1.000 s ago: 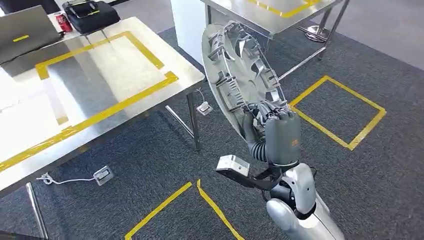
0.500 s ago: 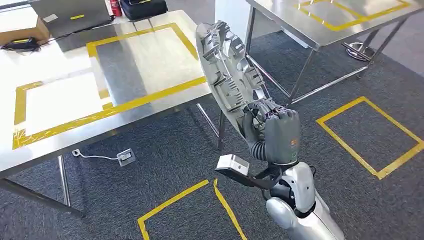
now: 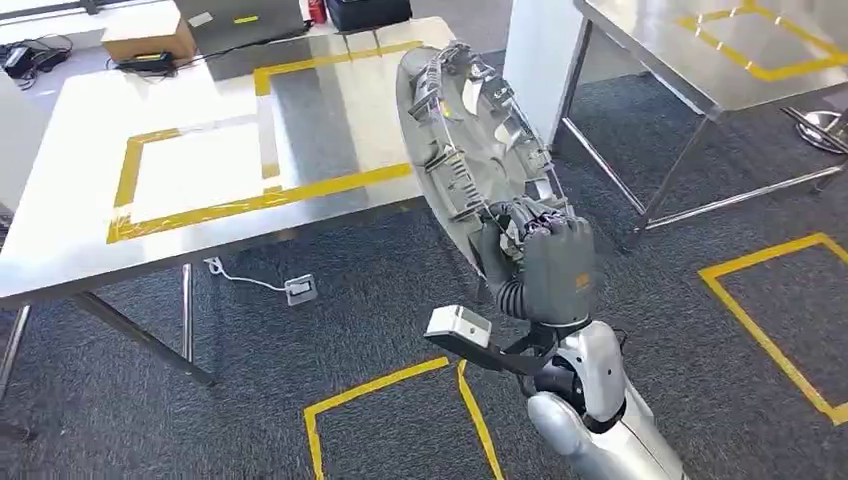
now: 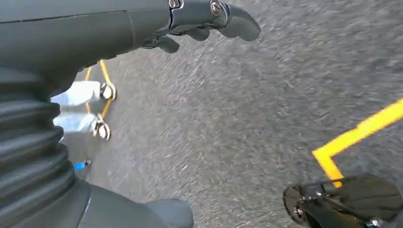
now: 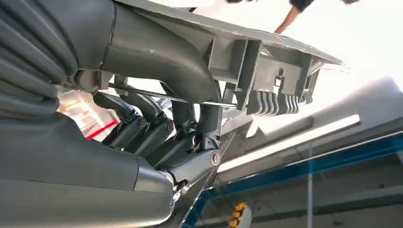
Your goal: Take the parts from the cabinet and place them on the table.
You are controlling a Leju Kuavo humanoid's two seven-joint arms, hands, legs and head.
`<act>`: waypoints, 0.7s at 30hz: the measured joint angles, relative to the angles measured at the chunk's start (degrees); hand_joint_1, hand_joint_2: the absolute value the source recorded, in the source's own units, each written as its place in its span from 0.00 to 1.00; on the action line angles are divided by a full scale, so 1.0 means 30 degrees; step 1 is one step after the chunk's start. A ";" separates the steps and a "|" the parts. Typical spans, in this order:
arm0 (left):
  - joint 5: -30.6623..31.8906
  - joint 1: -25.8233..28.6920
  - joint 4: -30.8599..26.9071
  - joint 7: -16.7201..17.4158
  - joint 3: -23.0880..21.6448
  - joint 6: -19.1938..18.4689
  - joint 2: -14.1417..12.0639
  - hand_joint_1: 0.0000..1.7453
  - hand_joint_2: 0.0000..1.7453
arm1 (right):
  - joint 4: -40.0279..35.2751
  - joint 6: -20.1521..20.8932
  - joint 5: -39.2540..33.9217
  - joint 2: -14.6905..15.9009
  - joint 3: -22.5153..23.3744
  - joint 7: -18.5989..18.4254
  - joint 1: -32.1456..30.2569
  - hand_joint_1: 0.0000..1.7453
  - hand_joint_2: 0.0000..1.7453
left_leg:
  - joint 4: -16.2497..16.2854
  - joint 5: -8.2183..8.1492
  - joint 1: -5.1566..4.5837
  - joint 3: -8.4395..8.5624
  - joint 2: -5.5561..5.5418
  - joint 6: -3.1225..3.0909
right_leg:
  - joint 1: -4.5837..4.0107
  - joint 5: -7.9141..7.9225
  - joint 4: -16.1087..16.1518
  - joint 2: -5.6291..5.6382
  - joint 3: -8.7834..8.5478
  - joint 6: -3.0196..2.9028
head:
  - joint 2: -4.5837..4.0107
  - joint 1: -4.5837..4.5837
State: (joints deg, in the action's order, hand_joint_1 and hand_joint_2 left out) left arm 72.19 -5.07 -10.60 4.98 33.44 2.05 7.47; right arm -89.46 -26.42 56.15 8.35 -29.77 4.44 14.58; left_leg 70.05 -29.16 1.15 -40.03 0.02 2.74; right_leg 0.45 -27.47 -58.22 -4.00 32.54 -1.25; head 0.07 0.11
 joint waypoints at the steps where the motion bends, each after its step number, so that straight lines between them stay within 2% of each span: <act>1: 0.0000 -0.0014 -0.0015 0.0000 0.0000 0.0000 -0.0015 0.00 1.00 | 0.0000 0.0043 0.0029 -0.0007 0.0000 0.0000 0.0000 1.00 1.00 | -0.1835 0.0725 -0.0018 0.1038 0.0338 -0.0059 | 0.0000 -0.0049 -0.0035 -0.0212 -0.0037 0.0064 | 0.0000 0.0000; 2: 0.0000 -0.0048 -0.0022 0.0000 0.0000 -0.0007 -0.0022 0.00 1.00 | -0.0007 0.0095 0.0058 -0.0037 0.0000 0.0000 0.0003 1.00 1.00 | -0.3482 0.0900 -0.0101 0.1864 0.1349 -0.0152 | -0.0056 -0.0123 -0.0103 -0.0399 -0.0077 0.0162 | 0.0000 0.0000; 3: 0.0000 -0.0088 -0.0022 0.0000 0.0000 -0.0073 -0.0014 0.00 1.00 | -0.0015 0.0146 0.0073 -0.0058 0.0000 -0.0015 0.0005 1.00 1.00 | -0.3546 0.0793 -0.0267 0.2009 0.1600 -0.0407 | -0.0217 -0.0182 -0.0160 -0.0566 -0.0028 0.0261 | 0.0000 0.0000; 4: -0.0015 -0.0088 -0.0022 0.0000 0.0000 -0.0131 -0.0014 0.00 1.00 | -0.0029 0.0241 0.0139 -0.0087 -0.0022 -0.0029 -0.0006 1.00 1.00 | -0.3574 0.0875 -0.0220 0.1891 0.1206 -0.0571 | -0.0227 -0.0164 -0.0176 -0.0673 -0.0024 0.0325 | 0.0000 0.0058; 5: -0.0037 -0.0048 -0.0008 -0.0021 0.0000 -0.0175 -0.0014 0.00 1.00 | -0.0036 0.0335 0.0196 -0.0131 -0.0051 -0.0058 -0.0005 1.00 1.00 | -0.3543 0.0882 -0.0252 0.1815 0.1087 -0.0639 | -0.0243 -0.0149 -0.0144 -0.0850 -0.0052 0.0383 | 0.0000 0.0066; 7: -0.0051 -0.0002 -0.0007 -0.0102 0.0000 -0.0175 -0.0014 0.00 1.00 | -0.0110 0.0423 0.0335 -0.0204 -0.0058 -0.0139 -0.0016 1.00 1.00 | -0.3632 0.0987 -0.0244 0.1769 0.0649 -0.0917 | -0.0195 -0.0203 -0.0116 -0.1236 -0.0133 0.0623 | 0.0000 0.0044; 8: -0.0051 0.0010 -0.0007 -0.0153 0.0000 -0.0168 0.0029 0.00 1.00 | -0.0167 0.0444 0.0378 -0.0211 -0.0066 -0.0176 -0.0041 1.00 1.00 | -0.3688 0.1069 -0.0121 0.1797 0.0435 -0.1041 | -0.0053 -0.0482 -0.0387 -0.0437 -0.0102 0.0795 | 0.0000 0.0087; 9: -0.0058 -0.0007 -0.0015 -0.0153 0.0000 -0.0146 0.0015 0.00 1.00 | -0.0240 0.0444 0.0422 -0.0211 -0.0066 -0.0182 -0.0092 1.00 1.00 | -0.3693 0.1125 -0.0060 0.1745 0.0233 -0.1142 | -0.0012 -0.1190 -0.1318 0.0550 0.0334 0.0857 | 0.0000 0.0138; 10: -0.0051 -0.0055 -0.0022 -0.0153 0.0000 -0.0138 0.0000 0.00 1.00 | -0.0284 0.0437 0.0459 -0.0211 -0.0066 -0.0182 -0.0156 1.00 1.00 | -0.3693 0.1150 -0.0052 0.1706 0.0020 -0.1209 | 0.0029 -0.2017 -0.2861 0.1024 0.1020 0.0923 | 0.0000 0.0190; 11: -0.0051 -0.0078 -0.0022 -0.0153 0.0000 -0.0139 0.0007 0.00 1.00 | -0.0291 0.0437 0.0496 -0.0205 -0.0066 -0.0175 -0.0201 1.00 1.00 | -0.3690 0.1169 -0.0055 0.1667 -0.0229 -0.1237 | 0.0049 -0.2722 -0.4472 0.1186 0.1782 0.0967 | 0.0000 0.0197; 12: -0.0051 -0.0073 -0.0022 -0.0146 0.0000 -0.0160 0.0022 0.00 1.00 | -0.0284 0.0444 0.0510 -0.0197 -0.0066 -0.0211 -0.0273 1.00 1.00 | -0.3678 0.1180 -0.0064 0.1646 -0.0496 -0.1244 | 0.0039 -0.3134 -0.5779 0.1225 0.2425 0.0980 | 0.0000 0.0197; 13: -0.0051 -0.0051 -0.0015 -0.0131 0.0000 -0.0175 0.0022 0.00 1.00 | -0.0291 0.0452 0.0524 -0.0197 -0.0066 -0.0241 -0.0353 1.00 1.00 | -0.3668 0.1192 -0.0064 0.1640 -0.0749 -0.1230 | 0.0041 -0.3106 -0.6333 0.1232 0.2725 0.0966 | 0.0000 0.0197; 14: -0.0044 -0.0035 -0.0007 -0.0109 -0.0007 -0.0175 0.0022 0.00 1.00 | -0.0291 0.0474 0.0553 -0.0197 -0.0066 -0.0248 -0.0424 1.00 1.00 | -0.3650 0.1205 -0.0058 0.1642 -0.1016 -0.1209 | 0.0055 -0.2648 -0.5966 0.1240 0.2586 0.0935 | 0.0000 0.0204; 19: -0.0044 -0.0034 -0.0007 -0.0109 -0.0007 -0.0175 0.0029 0.00 1.00 | -0.0291 0.0474 0.0561 -0.0197 -0.0066 -0.0248 -0.0430 1.00 1.00 | -0.3648 0.1207 -0.0058 0.1641 -0.1050 -0.1205 | 0.0057 -0.2565 -0.5862 0.1244 0.2543 0.0930 | 0.0000 0.0204; 20: -0.0014 -0.0050 -0.0007 -0.0080 -0.0022 -0.0190 0.0051 0.00 1.00 | -0.0299 0.0473 0.0670 -0.0197 -0.0066 -0.0248 -0.0441 1.00 1.00 | -0.3599 0.1240 -0.0033 0.1648 -0.1506 -0.1142 | 0.0081 -0.1136 -0.3533 0.1384 0.1442 0.0845 | 0.0000 0.0204; 21: 0.0109 -0.0190 -0.0022 0.0117 -0.0175 -0.0248 0.0087 0.00 1.00 | -0.0481 0.0451 0.0736 -0.0189 -0.0022 -0.0299 -0.0488 1.00 1.00 | -0.3512 0.1360 -0.0044 0.1426 -0.2294 -0.0741 | 0.0179 -0.0264 -0.0247 0.2919 0.0001 0.0744 | 0.0000 0.0189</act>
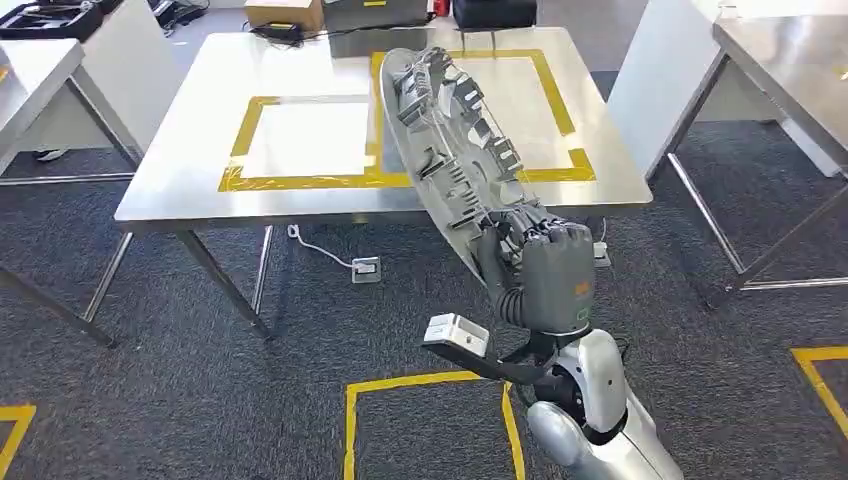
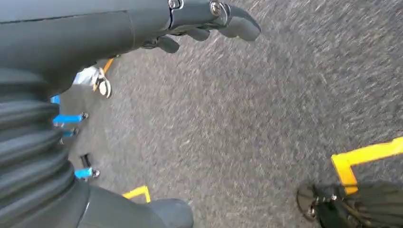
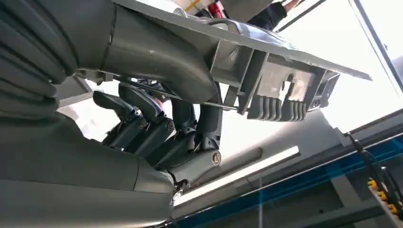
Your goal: Take the parts from the cabinet and place them on the table.
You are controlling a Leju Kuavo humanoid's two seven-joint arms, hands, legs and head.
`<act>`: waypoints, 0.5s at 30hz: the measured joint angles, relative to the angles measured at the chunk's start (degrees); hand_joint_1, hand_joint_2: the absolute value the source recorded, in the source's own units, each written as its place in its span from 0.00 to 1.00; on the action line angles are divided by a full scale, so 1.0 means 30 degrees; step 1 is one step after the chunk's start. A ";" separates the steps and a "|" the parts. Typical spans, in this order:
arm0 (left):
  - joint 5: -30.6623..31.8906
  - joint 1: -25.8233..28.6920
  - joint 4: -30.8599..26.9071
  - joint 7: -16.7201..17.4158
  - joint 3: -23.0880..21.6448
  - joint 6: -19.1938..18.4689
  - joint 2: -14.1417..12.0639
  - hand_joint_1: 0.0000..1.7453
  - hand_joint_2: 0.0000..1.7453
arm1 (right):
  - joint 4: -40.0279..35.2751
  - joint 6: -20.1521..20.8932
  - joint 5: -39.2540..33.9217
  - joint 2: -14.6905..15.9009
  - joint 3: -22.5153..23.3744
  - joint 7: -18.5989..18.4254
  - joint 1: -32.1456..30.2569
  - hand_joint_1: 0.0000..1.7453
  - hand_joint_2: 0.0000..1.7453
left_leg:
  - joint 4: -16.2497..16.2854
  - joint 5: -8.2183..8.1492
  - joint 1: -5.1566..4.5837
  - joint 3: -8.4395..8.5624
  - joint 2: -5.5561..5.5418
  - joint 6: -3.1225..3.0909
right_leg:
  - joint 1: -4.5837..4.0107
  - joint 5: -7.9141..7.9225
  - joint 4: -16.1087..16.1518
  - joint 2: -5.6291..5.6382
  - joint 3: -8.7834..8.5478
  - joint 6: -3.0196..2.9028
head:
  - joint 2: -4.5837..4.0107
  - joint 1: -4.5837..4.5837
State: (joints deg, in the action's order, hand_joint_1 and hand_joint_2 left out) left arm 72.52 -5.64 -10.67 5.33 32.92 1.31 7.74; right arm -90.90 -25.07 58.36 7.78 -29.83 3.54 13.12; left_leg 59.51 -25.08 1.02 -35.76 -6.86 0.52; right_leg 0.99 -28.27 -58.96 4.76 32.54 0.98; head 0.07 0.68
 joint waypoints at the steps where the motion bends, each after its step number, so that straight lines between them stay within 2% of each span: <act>1: 0.0000 0.0044 0.0000 0.0204 -0.0109 -0.0007 0.0007 0.00 1.00 | -0.0022 -0.0044 0.0029 0.0015 0.0022 -0.0022 -0.0077 1.00 1.00 | -0.0165 0.0160 0.0135 -0.0071 -0.0260 0.0290 | -0.0131 0.0044 -0.0012 -0.0261 0.0050 -0.0163 | 0.0000 0.0014; 2: -0.0007 0.0074 0.0000 0.0270 -0.0131 -0.0007 0.0015 0.00 1.00 | -0.0073 -0.0095 0.0022 0.0000 0.0022 0.0008 -0.0088 1.00 1.00 | -0.0419 0.0303 0.0086 -0.0012 -0.0446 0.0466 | -0.0127 0.0159 0.0170 -0.0417 0.0012 -0.0286 | 0.0000 0.0007; 3: -0.0057 0.0076 0.0000 0.0372 -0.0138 -0.0007 0.0007 0.00 1.00 | -0.0138 -0.0210 -0.0029 -0.0021 0.0065 0.0094 -0.0126 1.00 1.00 | -0.0286 0.0249 0.0076 0.0030 -0.0320 -0.0136 | 0.0006 0.0290 0.0352 -0.0392 0.0003 -0.0041 | 0.0000 0.0029; 4: -0.0124 0.0058 -0.0007 0.0415 -0.0138 -0.0022 0.0015 0.00 1.00 | -0.0160 -0.0336 -0.0088 -0.0058 0.0087 0.0183 -0.0100 1.00 1.00 | -0.0441 0.0379 0.0051 -0.0048 -0.0274 -0.0577 | 0.0013 0.0287 0.0352 -0.0394 0.0068 -0.0068 | 0.0000 -0.0008; 5: -0.0168 0.0067 -0.0007 0.0437 -0.0145 -0.0058 0.0015 0.00 1.00 | -0.0167 -0.0371 -0.0183 -0.0073 0.0102 0.0307 -0.0068 1.00 1.00 | -0.0482 0.0377 0.0023 -0.0051 -0.0262 -0.0566 | -0.0016 0.0333 0.0351 -0.0408 0.0091 -0.0152 | 0.0000 0.0007; 7: -0.0233 0.0075 -0.0007 0.0561 -0.0145 -0.0189 0.0015 0.00 1.00 | -0.0167 -0.0371 -0.0430 -0.0080 0.0109 0.0423 -0.0039 1.00 1.00 | -0.0594 0.0436 0.0057 0.0004 -0.0155 -0.0465 | -0.0079 0.0382 0.0344 -0.0398 0.0108 -0.0289 | 0.0000 0.0007; 9: -0.0342 0.0026 -0.0015 0.0582 -0.0145 -0.0270 0.0015 0.00 1.00 | -0.0160 -0.0321 -0.0430 -0.0124 0.0131 0.0451 -0.0021 1.00 1.00 | -0.0695 0.0523 0.0089 0.0025 -0.0080 -0.0232 | -0.0115 0.0426 0.0327 -0.0343 0.0164 -0.0400 | 0.0000 0.0007; 10: -0.0342 -0.0008 -0.0015 0.0605 -0.0145 -0.0269 0.0015 0.00 1.00 | -0.0160 -0.0306 -0.0423 -0.0139 0.0131 0.0459 0.0024 1.00 1.00 | -0.0729 0.0546 0.0109 0.0024 -0.0056 -0.0087 | -0.0123 0.0440 0.0319 -0.0317 0.0197 -0.0422 | 0.0000 0.0007; 12: -0.0350 -0.0062 -0.0015 0.0605 -0.0145 -0.0269 0.0015 0.00 1.00 | -0.0160 -0.0299 -0.0415 -0.0168 0.0146 0.0481 0.0126 1.00 1.00 | -0.0795 0.0577 0.0165 0.0025 -0.0039 0.0353 | -0.0145 0.0452 0.0308 -0.0308 0.0238 -0.0441 | 0.0000 0.0007; 13: -0.0350 -0.0072 -0.0015 0.0612 -0.0145 -0.0277 0.0015 0.00 1.00 | -0.0160 -0.0299 -0.0408 -0.0175 0.0146 0.0481 0.0170 1.00 1.00 | -0.0801 0.0581 0.0184 0.0020 -0.0039 0.0454 | -0.0154 0.0454 0.0305 -0.0308 0.0242 -0.0443 | 0.0000 0.0007; 15: -0.0357 -0.0084 -0.0015 0.0626 -0.0145 -0.0277 0.0015 0.00 1.00 | -0.0145 -0.0240 -0.0393 -0.0189 0.0146 0.0481 0.0293 1.00 1.00 | -0.0796 0.0585 0.0187 0.0003 -0.0039 0.0462 | -0.0156 0.0455 0.0301 -0.0308 0.0243 -0.0443 | 0.0000 0.0015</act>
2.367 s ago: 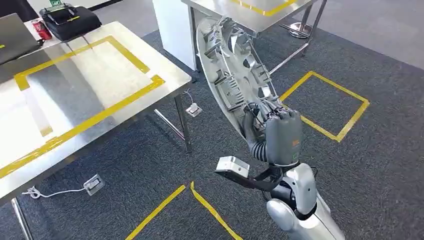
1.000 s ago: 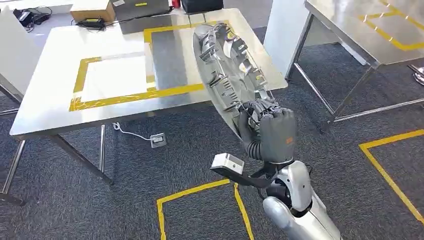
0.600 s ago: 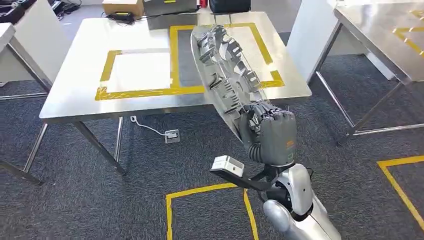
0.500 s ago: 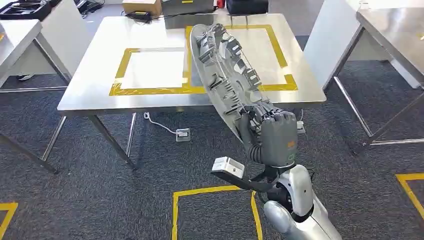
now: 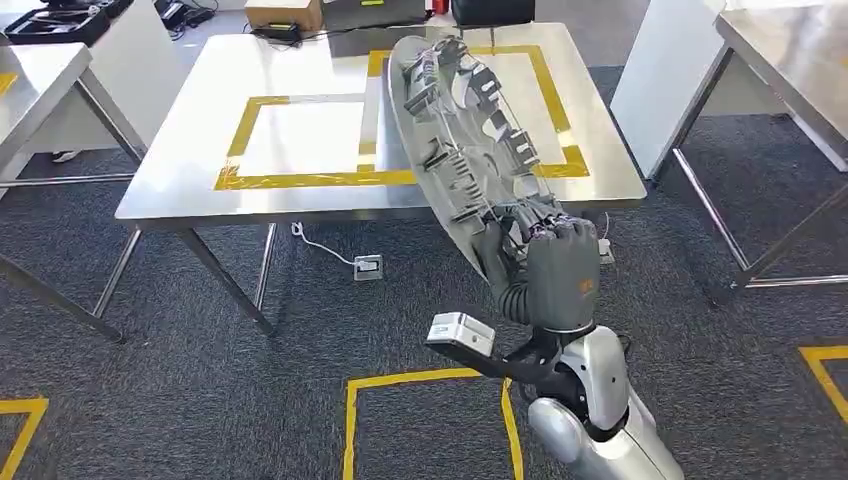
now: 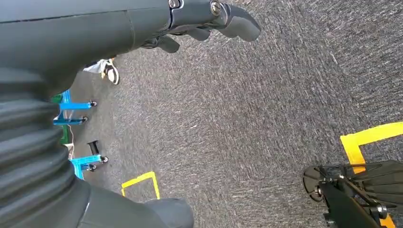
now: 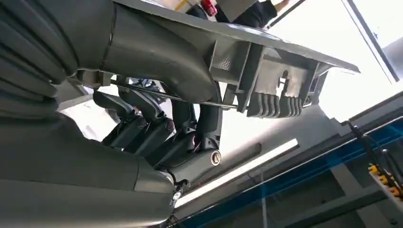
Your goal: Take the parts from the cabinet and place them on the table.
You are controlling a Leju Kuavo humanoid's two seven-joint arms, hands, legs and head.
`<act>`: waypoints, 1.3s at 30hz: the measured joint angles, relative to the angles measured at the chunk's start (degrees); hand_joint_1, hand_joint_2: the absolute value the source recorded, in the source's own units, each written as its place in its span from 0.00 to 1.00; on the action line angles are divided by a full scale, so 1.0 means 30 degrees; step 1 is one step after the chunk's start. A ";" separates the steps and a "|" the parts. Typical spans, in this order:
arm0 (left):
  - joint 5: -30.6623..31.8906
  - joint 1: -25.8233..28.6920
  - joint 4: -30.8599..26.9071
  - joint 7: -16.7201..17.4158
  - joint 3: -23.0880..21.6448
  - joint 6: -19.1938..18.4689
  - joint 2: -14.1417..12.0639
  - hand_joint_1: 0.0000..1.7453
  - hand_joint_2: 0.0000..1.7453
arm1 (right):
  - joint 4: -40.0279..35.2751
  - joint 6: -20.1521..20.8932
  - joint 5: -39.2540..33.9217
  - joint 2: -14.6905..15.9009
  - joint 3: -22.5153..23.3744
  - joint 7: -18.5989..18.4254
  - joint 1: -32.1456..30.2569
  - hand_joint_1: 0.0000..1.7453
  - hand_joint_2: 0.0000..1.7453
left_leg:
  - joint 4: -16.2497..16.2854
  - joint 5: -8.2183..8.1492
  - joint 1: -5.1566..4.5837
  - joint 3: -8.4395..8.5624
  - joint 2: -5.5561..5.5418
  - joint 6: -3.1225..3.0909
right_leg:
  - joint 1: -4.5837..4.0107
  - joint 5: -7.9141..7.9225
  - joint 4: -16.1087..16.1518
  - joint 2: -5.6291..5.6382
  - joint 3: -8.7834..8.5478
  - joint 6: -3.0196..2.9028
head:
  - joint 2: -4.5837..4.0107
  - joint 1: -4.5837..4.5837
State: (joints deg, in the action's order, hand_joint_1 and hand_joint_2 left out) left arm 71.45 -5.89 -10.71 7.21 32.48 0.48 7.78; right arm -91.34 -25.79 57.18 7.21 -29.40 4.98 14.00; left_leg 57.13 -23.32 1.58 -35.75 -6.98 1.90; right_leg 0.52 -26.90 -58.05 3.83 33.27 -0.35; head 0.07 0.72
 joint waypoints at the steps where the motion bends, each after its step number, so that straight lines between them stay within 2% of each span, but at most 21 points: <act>1: 0.0000 -0.0018 0.0000 0.0007 0.0000 0.0000 0.0000 0.00 1.00 | 0.0022 0.0051 0.0029 -0.0015 0.0000 -0.0029 0.0093 1.00 1.00 | 0.0006 0.0002 -0.0002 -0.0010 0.0000 0.0004 | 0.0003 0.0001 0.0000 0.0000 0.0000 0.0001 | 0.0000 0.0000; 11: 0.0072 -0.0232 0.0000 0.0182 -0.0007 -0.0393 0.0000 0.00 1.00 | 0.0189 0.0939 0.0015 -0.0197 0.0306 -0.0466 0.2086 1.00 1.00 | 0.0162 0.0001 -0.0032 -0.0157 -0.0002 -0.0004 | 0.0030 0.0050 0.0000 -0.0002 0.0052 0.0087 | 0.0000 0.0000; 19: 0.0189 -0.0361 0.0000 0.0255 -0.0022 -0.0415 0.0007 0.00 1.00 | 0.0189 0.0998 0.0022 -0.0255 0.0328 -0.0466 0.2405 1.00 1.00 | 0.0239 -0.0016 -0.0042 -0.0212 -0.0001 -0.0035 | 0.0068 0.0076 0.0026 -0.0002 0.0051 0.0138 | 0.0000 0.0000; 20: 0.0189 -0.0376 -0.0007 0.0262 -0.0022 -0.0415 -0.0022 0.00 1.00 | 0.0189 0.0998 0.0022 -0.0284 0.0328 -0.0466 0.2444 1.00 1.00 | 0.0285 -0.0100 -0.0116 -0.0215 0.0010 -0.0374 | 0.0190 0.0116 0.0225 0.0051 0.0025 0.0382 | 0.0000 -0.0007; 21: 0.0189 -0.0391 -0.0015 0.0262 -0.0029 -0.0415 -0.0015 0.00 1.00 | 0.0175 0.1013 0.0043 -0.0342 0.0342 -0.0502 0.2463 1.00 1.00 | -0.0044 -0.0010 -0.0161 -0.0035 0.0108 -0.0593 | 0.0156 0.0194 0.0451 0.0136 -0.0080 0.0490 | 0.0000 -0.0044; 22: 0.0189 -0.0377 -0.0015 0.0255 -0.0036 -0.0415 0.0103 0.00 1.00 | 0.0167 0.1041 0.0058 -0.0350 0.0357 -0.0539 0.2467 1.00 1.00 | -0.0747 0.0377 0.0199 0.0374 0.0232 -0.0692 | 0.0102 0.0215 0.0386 0.0044 -0.0225 0.0478 | 0.0000 -0.0043; 23: 0.0189 -0.0379 -0.0029 0.0255 -0.0051 -0.0415 0.0109 0.00 1.00 | 0.0175 0.1085 0.0109 -0.0350 0.0357 -0.0590 0.2498 1.00 1.00 | -0.1094 0.0439 0.0129 0.0637 0.0299 -0.0736 | -0.0029 -0.0182 -0.0168 -0.0463 -0.0018 0.0525 | 0.0000 0.0022; 24: 0.0189 -0.0393 -0.0022 0.0255 -0.0058 -0.0415 0.0109 0.00 1.00 | 0.0175 0.1129 0.0197 -0.0350 0.0357 -0.0627 0.2559 1.00 1.00 | -0.1153 0.0514 0.0138 0.0710 0.0446 -0.0763 | -0.0014 -0.0914 -0.1255 -0.0740 0.0517 0.0589 | 0.0000 0.0087; 26: 0.0197 -0.0377 -0.0015 0.0284 -0.0131 -0.0415 0.0109 0.00 1.00 | 0.0175 0.1158 0.0372 -0.0350 0.0357 -0.0758 0.2545 1.00 1.00 | -0.1076 0.0426 0.0164 0.0693 0.0676 -0.0701 | 0.0197 -0.2232 -0.4013 -0.0973 0.1944 0.0812 | 0.0000 0.0146; 27: 0.0219 -0.0372 -0.0015 0.0291 -0.0146 -0.0415 0.0102 0.00 1.00 | 0.0175 0.1173 0.0372 -0.0350 0.0357 -0.0830 0.2468 1.00 1.00 | -0.1003 0.0361 0.0198 0.0663 0.0754 -0.0609 | 0.0339 -0.2466 -0.4966 -0.1011 0.2473 0.0965 | 0.0000 0.0124; 28: 0.0248 -0.0377 -0.0015 0.0284 -0.0146 -0.0415 0.0102 0.00 1.00 | 0.0175 0.1180 0.0372 -0.0350 0.0357 -0.0845 0.2341 1.00 1.00 | -0.0896 0.0283 0.0284 0.0640 0.0790 -0.0491 | 0.0480 -0.2157 -0.4849 -0.1029 0.2446 0.1110 | 0.0000 0.0131; 29: 0.0255 -0.0384 -0.0015 0.0291 -0.0175 -0.0415 0.0109 0.00 1.00 | 0.0175 0.1187 0.0394 -0.0350 0.0357 -0.0852 0.2227 1.00 1.00 | -0.0735 0.0177 0.0398 0.0595 0.0797 -0.0330 | 0.0613 -0.1449 -0.3811 -0.1052 0.1962 0.1271 | 0.0000 0.0138; 31: 0.0313 -0.0400 -0.0015 0.0291 -0.0285 -0.0415 0.0153 0.00 1.00 | 0.0175 0.1187 0.0496 -0.0350 0.0372 -0.0904 0.2181 1.00 1.00 | -0.0081 -0.0175 0.0683 0.0393 0.0781 0.0094 | 0.0946 0.0088 -0.0476 -0.1032 0.0176 0.1690 | 0.0000 0.0146; 32: 0.0343 -0.0399 -0.0044 0.0291 -0.0321 -0.0415 0.0087 0.00 1.00 | 0.0190 0.1173 0.0554 -0.0350 0.0394 -0.0911 0.2101 1.00 1.00 | 0.0193 -0.0363 0.0677 0.0233 0.0753 0.0339 | 0.0868 -0.0188 -0.0525 -0.0768 0.0180 0.1749 | 0.0000 0.0182; 33: 0.0357 -0.0433 -0.0058 0.0306 -0.0328 -0.0415 0.0036 0.00 1.00 | 0.0167 0.1158 0.0612 -0.0364 0.0401 -0.0910 0.2065 1.00 1.00 | 0.0590 -0.0596 0.0581 0.0074 0.0692 0.0560 | 0.0862 -0.0160 -0.0356 -0.0605 0.0280 0.1349 | 0.0000 0.0380; 34: 0.0357 -0.0423 -0.0058 0.0313 -0.0357 -0.0408 0.0073 0.00 1.00 | 0.0146 0.1173 0.0656 -0.0350 0.0408 -0.0933 0.1990 1.00 1.00 | 0.0497 -0.0610 0.0558 0.0069 0.0682 0.0630 | 0.0845 -0.0259 -0.0654 -0.0700 0.0370 0.0942 | 0.0000 0.0247; 37: 0.0357 -0.0407 -0.0044 0.0313 -0.0481 -0.0415 0.0109 0.00 1.00 | 0.0139 0.1224 0.0750 -0.0393 0.0437 -0.1078 0.1919 1.00 1.00 | 0.0342 -0.0671 0.0695 0.0104 0.0635 0.0932 | 0.0781 -0.0345 -0.0740 -0.0930 0.0339 0.0386 | 0.0000 0.0131; 38: 0.0357 -0.0420 -0.0051 0.0313 -0.0488 -0.0415 0.0109 0.00 1.00 | 0.0124 0.1238 0.0794 -0.0415 0.0452 -0.1115 0.1924 1.00 1.00 | 0.0896 -0.0926 0.0616 -0.0060 0.1360 0.0817 | 0.0728 -0.0387 -0.0724 -0.0984 0.0254 0.0228 | 0.0000 0.0073; 39: 0.0364 -0.0458 -0.0051 0.0320 -0.0495 -0.0415 0.0109 0.00 1.00 | 0.0087 0.1260 0.0867 -0.0437 0.0466 -0.1122 0.1920 1.00 1.00 | 0.2047 -0.1556 0.0513 -0.0602 0.1926 0.0740 | 0.0673 -0.0444 -0.0725 -0.1081 0.0188 0.0136 | 0.0000 0.0000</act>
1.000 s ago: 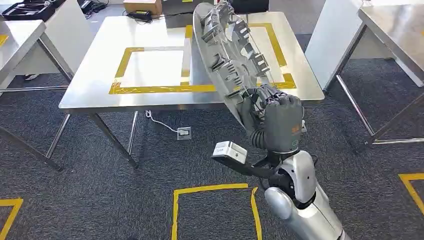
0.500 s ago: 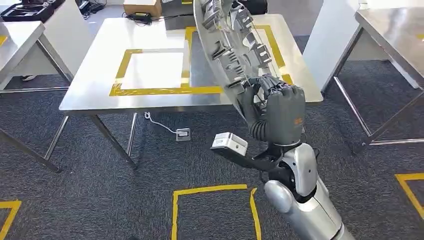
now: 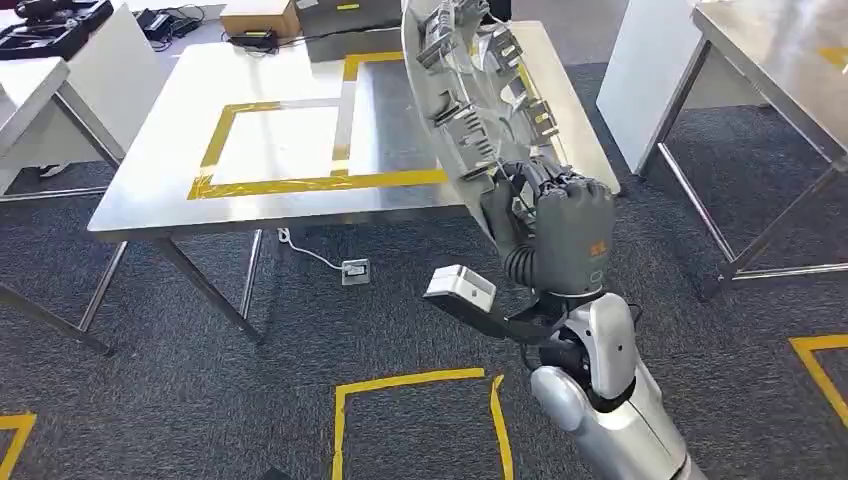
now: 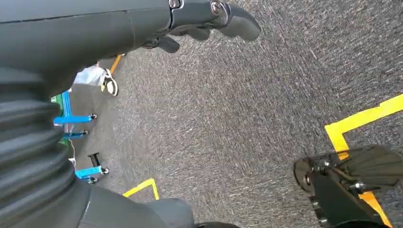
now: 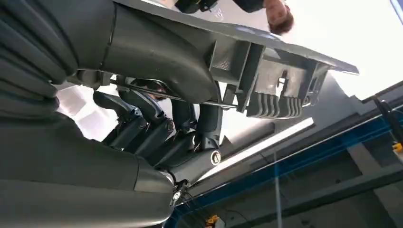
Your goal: Take the parts from the cabinet and place them on the table.
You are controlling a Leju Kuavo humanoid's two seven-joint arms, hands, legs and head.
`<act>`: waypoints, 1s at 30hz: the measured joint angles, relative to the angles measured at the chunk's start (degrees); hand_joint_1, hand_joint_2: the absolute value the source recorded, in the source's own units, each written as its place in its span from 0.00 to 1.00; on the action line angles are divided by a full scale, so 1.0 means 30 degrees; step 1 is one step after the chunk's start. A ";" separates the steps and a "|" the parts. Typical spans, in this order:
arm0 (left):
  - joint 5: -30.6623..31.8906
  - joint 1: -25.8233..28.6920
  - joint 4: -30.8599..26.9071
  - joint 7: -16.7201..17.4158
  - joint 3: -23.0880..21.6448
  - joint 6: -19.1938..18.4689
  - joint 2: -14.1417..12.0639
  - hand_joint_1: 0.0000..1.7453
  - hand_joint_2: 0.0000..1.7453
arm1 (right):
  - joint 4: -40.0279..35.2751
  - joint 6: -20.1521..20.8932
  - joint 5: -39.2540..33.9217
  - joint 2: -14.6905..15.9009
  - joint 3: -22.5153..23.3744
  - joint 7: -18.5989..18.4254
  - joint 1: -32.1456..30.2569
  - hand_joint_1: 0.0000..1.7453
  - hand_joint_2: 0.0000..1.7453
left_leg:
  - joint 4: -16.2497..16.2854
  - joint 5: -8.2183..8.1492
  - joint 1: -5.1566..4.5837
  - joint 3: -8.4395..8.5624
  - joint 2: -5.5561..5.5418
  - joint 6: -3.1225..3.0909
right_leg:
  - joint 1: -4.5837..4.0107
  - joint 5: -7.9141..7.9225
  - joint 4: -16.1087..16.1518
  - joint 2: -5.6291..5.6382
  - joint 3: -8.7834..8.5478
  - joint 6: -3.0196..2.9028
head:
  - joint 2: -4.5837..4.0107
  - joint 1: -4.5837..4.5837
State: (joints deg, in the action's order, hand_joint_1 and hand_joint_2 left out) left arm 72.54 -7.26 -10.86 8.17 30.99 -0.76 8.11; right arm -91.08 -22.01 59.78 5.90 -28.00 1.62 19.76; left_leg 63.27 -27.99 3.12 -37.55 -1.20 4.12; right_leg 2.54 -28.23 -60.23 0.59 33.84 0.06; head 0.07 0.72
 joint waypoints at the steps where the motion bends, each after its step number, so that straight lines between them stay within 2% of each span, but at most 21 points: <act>1: 0.0000 -0.0038 0.0000 0.0000 -0.0007 0.0000 0.0000 0.00 1.00 | -0.0007 0.0022 0.0102 0.0000 0.0015 0.0000 -0.0025 1.00 1.00 | 0.1712 -0.0801 -0.0104 -0.0843 0.0235 -0.0052 | -0.0078 -0.0058 -0.0001 -0.0133 -0.0064 -0.0085 | 0.0000 -0.0036; 2: 0.0000 -0.0041 0.0000 0.0014 -0.0007 0.0000 0.0000 0.00 1.00 | -0.0007 0.0058 0.0146 0.0000 0.0015 0.0000 -0.0057 1.00 1.00 | 0.3433 -0.1458 -0.0174 -0.1734 0.0303 -0.0114 | -0.0168 -0.0129 -0.0004 -0.0248 -0.0127 -0.0176 | 0.0000 -0.0044; 3: 0.0000 -0.0024 0.0000 0.0029 -0.0007 0.0000 0.0000 0.00 1.00 | -0.0007 0.0094 0.0146 0.0000 0.0015 0.0007 -0.0089 1.00 1.00 | 0.4596 -0.1746 -0.0232 -0.2379 0.0305 -0.0209 | -0.0247 -0.0208 -0.0007 -0.0344 -0.0190 -0.0237 | 0.0000 -0.0044; 4: -0.0007 0.0007 0.0000 0.0029 -0.0007 0.0000 0.0000 0.00 1.00 | 0.0000 0.0138 0.0123 0.0000 0.0015 0.0022 -0.0130 1.00 1.00 | 0.4827 -0.1546 -0.0298 -0.2609 0.0305 -0.0336 | -0.0320 -0.0297 -0.0008 -0.0404 -0.0293 -0.0251 | 0.0000 -0.0044; 5: -0.0015 0.0021 0.0000 0.0029 -0.0007 0.0000 -0.0007 0.00 1.00 | 0.0000 0.0175 0.0087 0.0000 0.0015 0.0051 -0.0143 1.00 1.00 | 0.4171 -0.0953 -0.0373 -0.2362 0.0306 -0.0488 | -0.0362 -0.0406 -0.0009 -0.0450 -0.0413 -0.0253 | 0.0000 -0.0043; 6: -0.0051 0.0019 0.0000 0.0029 -0.0007 0.0000 -0.0021 0.00 1.00 | 0.0000 0.0189 0.0051 -0.0007 0.0015 0.0102 -0.0141 1.00 1.00 | 0.2843 -0.0095 -0.0458 -0.1731 0.0311 -0.0656 | -0.0392 -0.0525 -0.0007 -0.0485 -0.0570 -0.0237 | 0.0000 -0.0051; 7: -0.0102 0.0012 0.0000 0.0022 -0.0007 0.0000 -0.0029 0.00 1.00 | 0.0000 0.0189 0.0014 -0.0015 0.0015 0.0153 -0.0120 1.00 1.00 | 0.0906 0.0937 -0.0577 -0.0807 0.0371 -0.0892 | -0.0406 -0.0685 -0.0008 -0.0537 -0.0795 -0.0181 | 0.0000 -0.0043; 8: -0.0124 0.0018 0.0000 0.0022 -0.0007 0.0000 -0.0036 0.00 1.00 | 0.0000 0.0189 0.0007 -0.0036 0.0015 0.0197 -0.0114 1.00 1.00 | -0.0547 0.1299 -0.0713 -0.0213 0.0595 -0.1074 | -0.0401 -0.0852 0.0020 -0.0596 -0.0945 -0.0095 | 0.0000 -0.0051; 9: -0.0145 0.0010 0.0000 0.0015 -0.0007 0.0000 -0.0044 0.00 1.00 | 0.0015 0.0175 -0.0037 -0.0044 0.0015 0.0255 -0.0071 1.00 1.00 | -0.0767 0.0961 -0.0883 0.0138 0.0666 -0.1102 | -0.0590 -0.0958 -0.0023 -0.0604 -0.0979 0.0073 | 0.0000 -0.0058; 12: -0.0226 0.0029 0.0000 -0.0029 -0.0007 0.0065 -0.0044 0.00 1.00 | 0.0095 0.0160 -0.0240 -0.0051 0.0015 0.0314 -0.0025 1.00 1.00 | -0.0892 0.0760 -0.0879 0.0111 0.0454 -0.1384 | -0.0518 -0.0873 0.0157 -0.0689 -0.1216 0.0358 | 0.0000 -0.0022; 14: -0.0387 0.0113 -0.0007 -0.0124 -0.0007 0.0153 -0.0044 0.00 1.00 | 0.0117 0.0153 -0.0299 -0.0051 0.0015 0.0394 -0.0022 1.00 1.00 | -0.1111 0.0685 -0.0764 0.0583 0.0284 -0.1610 | -0.0455 -0.1091 -0.0315 -0.0595 -0.1179 0.0471 | 0.0000 0.0022; 15: -0.0430 0.0112 -0.0007 -0.0182 -0.0007 0.0204 -0.0058 0.00 1.00 | 0.0131 0.0102 -0.0336 -0.0051 0.0015 0.0437 0.0066 1.00 1.00 | -0.1145 0.0617 -0.0762 0.0675 0.0240 -0.1719 | -0.0449 -0.1463 -0.1255 -0.0448 -0.0582 0.0528 | 0.0000 0.0059; 18: -0.0517 0.0164 0.0000 -0.0270 -0.0007 0.0364 -0.0087 0.00 1.00 | 0.0277 0.0022 -0.0387 -0.0051 0.0007 0.0605 0.0133 1.00 1.00 | -0.1135 0.0363 -0.0846 0.0861 0.0061 -0.1919 | -0.0510 -0.2907 -0.5331 -0.0316 0.2196 0.0636 | 0.0000 0.0080; 19: -0.0525 0.0230 0.0000 -0.0277 -0.0007 0.0371 -0.0087 0.00 1.00 | 0.0343 0.0022 -0.0445 -0.0051 0.0007 0.0590 0.0115 1.00 1.00 | -0.1127 0.0272 -0.0868 0.0975 -0.0013 -0.1910 | -0.0534 -0.2742 -0.5751 -0.0306 0.2718 0.0635 | 0.0000 0.0088; 20: -0.0532 0.0299 0.0000 -0.0277 -0.0007 0.0371 -0.0087 0.00 1.00 | 0.0416 0.0029 -0.0503 -0.0051 0.0007 0.0590 0.0089 1.00 1.00 | -0.1127 0.0146 -0.0889 0.1145 -0.0086 -0.1903 | -0.0552 -0.2052 -0.5253 -0.0302 0.2768 0.0580 | 0.0000 0.0095; 23: -0.0720 0.0355 0.0000 -0.0328 -0.0007 0.0473 -0.0087 0.00 1.00 | 0.0495 0.0029 -0.0604 -0.0051 -0.0007 0.0698 0.0141 1.00 1.00 | -0.1126 -0.0271 -0.0931 0.1740 -0.0318 -0.1783 | -0.0702 0.1340 -0.0673 -0.0222 0.1248 0.0117 | 0.0000 0.0095; 24: -0.0873 0.0427 0.0029 -0.0349 -0.0007 0.0495 -0.0058 0.00 1.00 | 0.0584 0.0029 -0.0737 -0.0058 -0.0036 0.0817 0.0235 1.00 1.00 | -0.1131 -0.0362 -0.0945 0.1821 -0.0334 -0.1694 | -0.0845 0.0994 -0.0282 -0.0173 0.1122 -0.0051 | 0.0000 0.0043; 25: -0.1020 0.0431 0.0022 -0.0379 0.0000 0.0568 -0.0087 0.00 1.00 | 0.0721 0.0051 -0.0867 -0.0123 -0.0116 0.0932 0.0436 1.00 1.00 | -0.1116 -0.0410 -0.0905 0.1653 -0.0370 -0.1535 | -0.0913 0.0565 0.0230 -0.0117 0.1020 -0.0054 | 0.0000 0.0087; 26: -0.1079 0.0461 0.0022 -0.0379 0.0000 0.0654 -0.0094 0.00 1.00 | 0.0765 0.0065 -0.0911 -0.0196 -0.0145 0.0962 0.0465 1.00 1.00 | -0.1207 -0.0489 -0.0904 0.1706 -0.0347 -0.1412 | -0.0933 0.0889 0.0232 -0.0109 0.1023 -0.0100 | 0.0000 0.0060; 28: -0.1202 0.0633 0.0036 -0.0408 0.0000 0.0794 -0.0087 0.00 1.00 | 0.0889 0.0109 -0.0926 -0.0401 -0.0190 0.0962 0.0477 1.00 1.00 | -0.1157 -0.0455 -0.0969 0.1986 -0.0319 -0.1217 | -0.0833 0.0786 0.0376 -0.0117 0.0803 -0.0246 | 0.0000 0.0066; 30: -0.1217 0.0635 0.0044 -0.0415 0.0000 0.0794 -0.0080 0.00 1.00 | 0.0933 0.0182 -0.0889 -0.0634 -0.0211 0.0881 0.0581 1.00 1.00 | -0.0233 -0.0971 -0.0965 0.1536 0.0028 -0.0975 | -0.0662 0.0688 0.0496 -0.0173 0.0347 -0.0392 | 0.0000 -0.0008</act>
State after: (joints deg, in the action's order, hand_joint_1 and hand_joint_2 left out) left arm 68.89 -5.36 -10.73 6.93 30.99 1.62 7.87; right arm -88.28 -21.46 57.11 4.00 -28.63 4.26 21.50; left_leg 62.57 -30.91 0.23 -32.95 -1.12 1.20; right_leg 0.55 -26.17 -58.74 0.07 34.88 -1.11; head 0.07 0.70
